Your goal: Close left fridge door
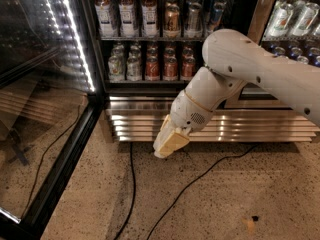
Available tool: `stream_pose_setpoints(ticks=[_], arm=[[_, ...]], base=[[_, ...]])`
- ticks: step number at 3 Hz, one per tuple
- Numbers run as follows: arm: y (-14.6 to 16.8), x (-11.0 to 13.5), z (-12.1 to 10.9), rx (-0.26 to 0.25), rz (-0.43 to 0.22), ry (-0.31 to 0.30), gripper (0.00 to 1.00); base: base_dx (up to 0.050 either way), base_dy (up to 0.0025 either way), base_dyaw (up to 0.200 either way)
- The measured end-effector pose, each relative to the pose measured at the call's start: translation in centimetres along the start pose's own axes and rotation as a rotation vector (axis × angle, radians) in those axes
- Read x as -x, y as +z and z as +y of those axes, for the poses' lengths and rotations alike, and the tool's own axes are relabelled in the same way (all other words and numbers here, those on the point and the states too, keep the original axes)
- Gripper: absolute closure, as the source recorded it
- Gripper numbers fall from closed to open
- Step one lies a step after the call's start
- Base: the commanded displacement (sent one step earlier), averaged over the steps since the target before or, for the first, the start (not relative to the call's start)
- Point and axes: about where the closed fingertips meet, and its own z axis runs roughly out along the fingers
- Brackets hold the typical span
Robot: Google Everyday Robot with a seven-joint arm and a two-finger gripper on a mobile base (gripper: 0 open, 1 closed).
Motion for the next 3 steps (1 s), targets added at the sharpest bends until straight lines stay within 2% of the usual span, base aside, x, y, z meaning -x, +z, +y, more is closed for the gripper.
stream_pose_setpoints(ticks=[1,2,3], arm=[[0.6,0.7,0.1,-0.017,0.027,-0.028,0.88],[1.4,2.1,-0.8,-0.085,0.021,-0.094,1.00],[2.7,3.7,-2.7,-0.195,0.014,-0.145,1.00]], base=[[0.000,0.00000,0.000],[0.000,0.00000,0.000],[0.000,0.00000,0.000]])
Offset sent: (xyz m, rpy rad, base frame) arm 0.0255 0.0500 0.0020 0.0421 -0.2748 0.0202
